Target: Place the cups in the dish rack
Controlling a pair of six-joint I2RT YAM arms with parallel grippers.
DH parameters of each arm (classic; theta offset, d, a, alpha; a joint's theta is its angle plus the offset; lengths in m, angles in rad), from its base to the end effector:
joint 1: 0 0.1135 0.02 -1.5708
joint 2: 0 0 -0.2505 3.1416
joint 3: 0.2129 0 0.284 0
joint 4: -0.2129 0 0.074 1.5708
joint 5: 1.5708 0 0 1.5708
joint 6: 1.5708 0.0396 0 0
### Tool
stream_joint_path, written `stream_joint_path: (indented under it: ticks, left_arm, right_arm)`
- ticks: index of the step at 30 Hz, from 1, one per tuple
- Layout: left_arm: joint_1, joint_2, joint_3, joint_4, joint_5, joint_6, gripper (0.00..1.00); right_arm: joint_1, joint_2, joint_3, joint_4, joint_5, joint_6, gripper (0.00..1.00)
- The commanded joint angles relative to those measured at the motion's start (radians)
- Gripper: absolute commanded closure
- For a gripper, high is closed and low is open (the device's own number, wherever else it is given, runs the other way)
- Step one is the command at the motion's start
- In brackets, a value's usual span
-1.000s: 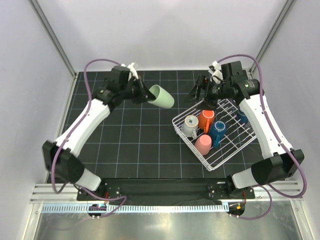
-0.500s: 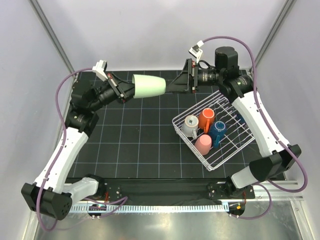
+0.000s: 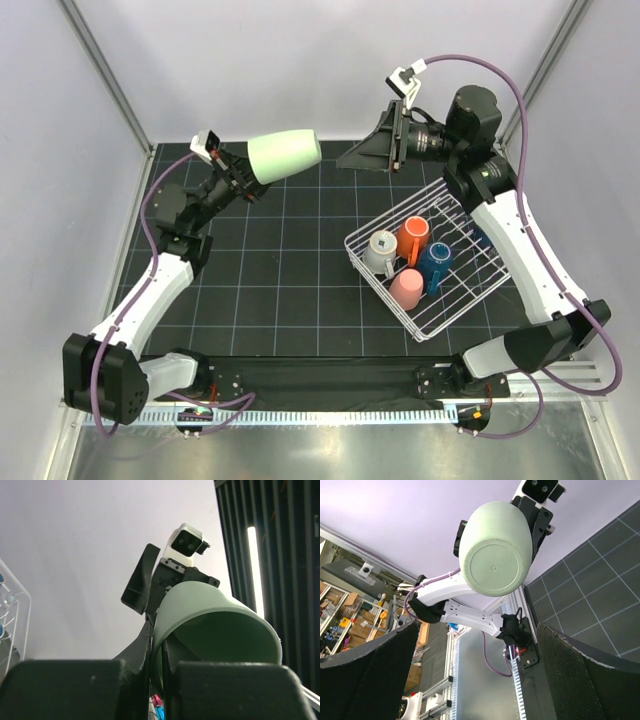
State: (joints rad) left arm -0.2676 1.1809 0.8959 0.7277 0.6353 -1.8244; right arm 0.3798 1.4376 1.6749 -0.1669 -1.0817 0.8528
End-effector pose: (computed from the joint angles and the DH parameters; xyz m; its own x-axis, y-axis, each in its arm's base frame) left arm 0.2867 -0.1030 0.3701 -0.8103 -0.5857 -0.0194 0.2168 -0.2688 -0.9385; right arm 0.2980 0.1566 0.4919 -0.7041 0.0999 -0.7030 -0.7018 0.0527 0.7104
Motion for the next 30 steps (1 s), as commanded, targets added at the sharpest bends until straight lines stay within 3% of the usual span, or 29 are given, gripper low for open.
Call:
stream_joint_path:
  ticks: [1, 20, 30]
  left_arm:
    - [-0.008, -0.014, 0.012, 0.139, -0.019, -0.062, 1.00]
    - [-0.073, 0.005, -0.002, 0.107, -0.017, -0.075, 1.00]
    - [-0.084, 0.011, -0.005, 0.105, -0.014, -0.078, 0.99]
  right_arm:
    - [0.042, -0.005, 0.045, 0.072, 0.011, 0.020, 0.00]
    - [0.137, 0.072, 0.135, 0.044, 0.140, -0.026, 0.01]
    - [0.156, 0.081, 0.131, 0.033, 0.157, -0.029, 0.15]
